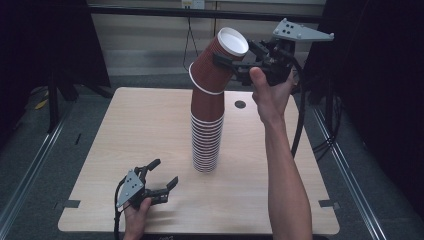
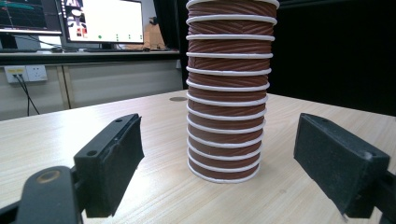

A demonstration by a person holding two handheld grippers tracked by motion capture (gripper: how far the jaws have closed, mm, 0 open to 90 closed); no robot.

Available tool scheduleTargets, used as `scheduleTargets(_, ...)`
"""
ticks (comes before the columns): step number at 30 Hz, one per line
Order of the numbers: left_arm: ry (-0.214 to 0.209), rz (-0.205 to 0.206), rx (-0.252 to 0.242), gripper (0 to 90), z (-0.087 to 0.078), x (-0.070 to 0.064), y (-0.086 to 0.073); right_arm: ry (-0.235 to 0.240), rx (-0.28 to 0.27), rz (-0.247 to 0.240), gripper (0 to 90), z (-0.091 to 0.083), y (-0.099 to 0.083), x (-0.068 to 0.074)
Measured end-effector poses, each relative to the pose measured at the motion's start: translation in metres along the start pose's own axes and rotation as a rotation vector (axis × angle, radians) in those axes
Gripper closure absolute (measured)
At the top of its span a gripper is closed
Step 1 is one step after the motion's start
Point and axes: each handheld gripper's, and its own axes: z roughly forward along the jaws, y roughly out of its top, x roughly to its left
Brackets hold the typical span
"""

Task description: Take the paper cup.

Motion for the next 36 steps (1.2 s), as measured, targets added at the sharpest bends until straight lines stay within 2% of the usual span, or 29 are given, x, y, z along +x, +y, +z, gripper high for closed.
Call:
scheduleTargets(12, 0.002, 0.001, 0.001, 15.4, 0.000, 0.000, 0.000, -0.004, -0.060, 0.017, 23.7, -0.021, 0.001, -0.003)
scheduleTargets(19, 0.002, 0.001, 0.001, 15.4, 0.000, 0.000, 0.000, -0.036, -0.066, -0.003, 23.7, -0.038, 0.000, -0.001)
scheduleTargets(24, 0.000, 0.003, 0.004, 15.3, 0.000, 0.000, 0.000, -0.052, -0.042, -0.011, 23.7, -0.051, -0.001, -0.001)
scheduleTargets(34, 0.000, 0.001, 0.004, 15.2, 0.000, 0.000, 0.000, -0.085, -0.036, 0.007, 23.7, -0.071, -0.016, -0.005)
scheduleTargets(35, -0.004, 0.018, 0.007, 15.2, 0.000, 0.002, 0.001, -0.086, -0.037, 0.012, 23.7, -0.073, -0.017, -0.005)
scheduleTargets(36, 0.002, -0.001, 0.005, 15.2, 0.001, 0.000, 0.000, -0.091, -0.035, 0.014, 23.7, -0.074, -0.019, -0.006)
